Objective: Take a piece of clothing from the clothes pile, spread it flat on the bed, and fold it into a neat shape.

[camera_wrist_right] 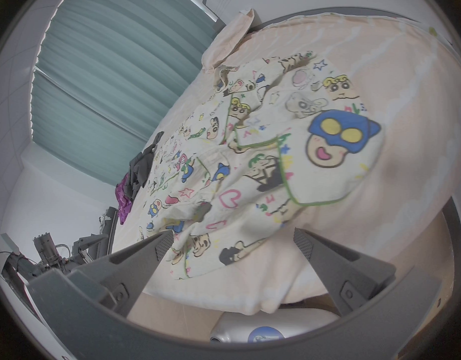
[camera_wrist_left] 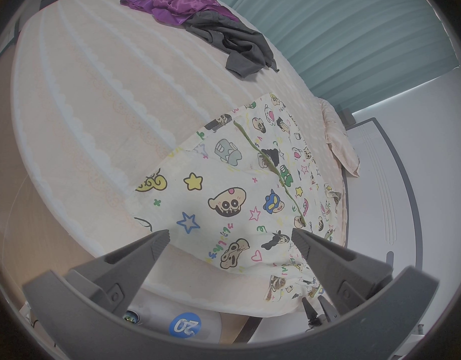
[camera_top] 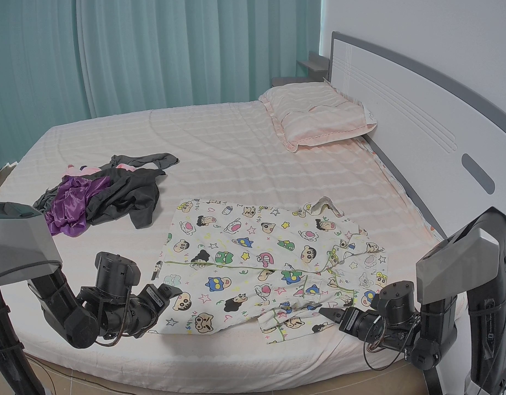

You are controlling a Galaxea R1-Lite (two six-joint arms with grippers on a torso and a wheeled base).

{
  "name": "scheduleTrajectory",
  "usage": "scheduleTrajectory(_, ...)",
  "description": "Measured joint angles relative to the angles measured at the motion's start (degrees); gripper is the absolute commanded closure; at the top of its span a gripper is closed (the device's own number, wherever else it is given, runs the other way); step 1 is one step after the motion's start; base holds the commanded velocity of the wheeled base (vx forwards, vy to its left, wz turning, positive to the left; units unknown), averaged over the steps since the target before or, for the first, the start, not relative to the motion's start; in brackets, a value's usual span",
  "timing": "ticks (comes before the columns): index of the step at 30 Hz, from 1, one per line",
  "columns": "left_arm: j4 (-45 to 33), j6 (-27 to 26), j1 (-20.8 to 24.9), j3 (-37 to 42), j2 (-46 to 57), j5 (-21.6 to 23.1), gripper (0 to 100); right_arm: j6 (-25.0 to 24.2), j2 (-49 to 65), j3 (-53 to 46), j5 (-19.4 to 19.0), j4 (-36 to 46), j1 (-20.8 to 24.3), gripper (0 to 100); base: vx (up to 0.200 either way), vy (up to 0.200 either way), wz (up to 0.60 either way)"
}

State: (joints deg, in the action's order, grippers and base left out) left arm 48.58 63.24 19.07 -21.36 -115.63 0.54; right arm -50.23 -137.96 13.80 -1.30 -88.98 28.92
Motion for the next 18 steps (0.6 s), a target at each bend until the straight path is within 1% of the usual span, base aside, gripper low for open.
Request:
scheduleTrajectory(6,0.1,0.0,0.0,-0.1,-0.3,0.0,0,-0.1,-1.1,1.8,0.8,0.0,1.9,0,0.000,0.000,0.00)
scheduleTrajectory(18,0.4,0.0,-0.3,-0.3,-0.4,-0.2,0,0.4,-3.0,4.1,1.5,0.2,2.5,0,0.000,0.000,0.00)
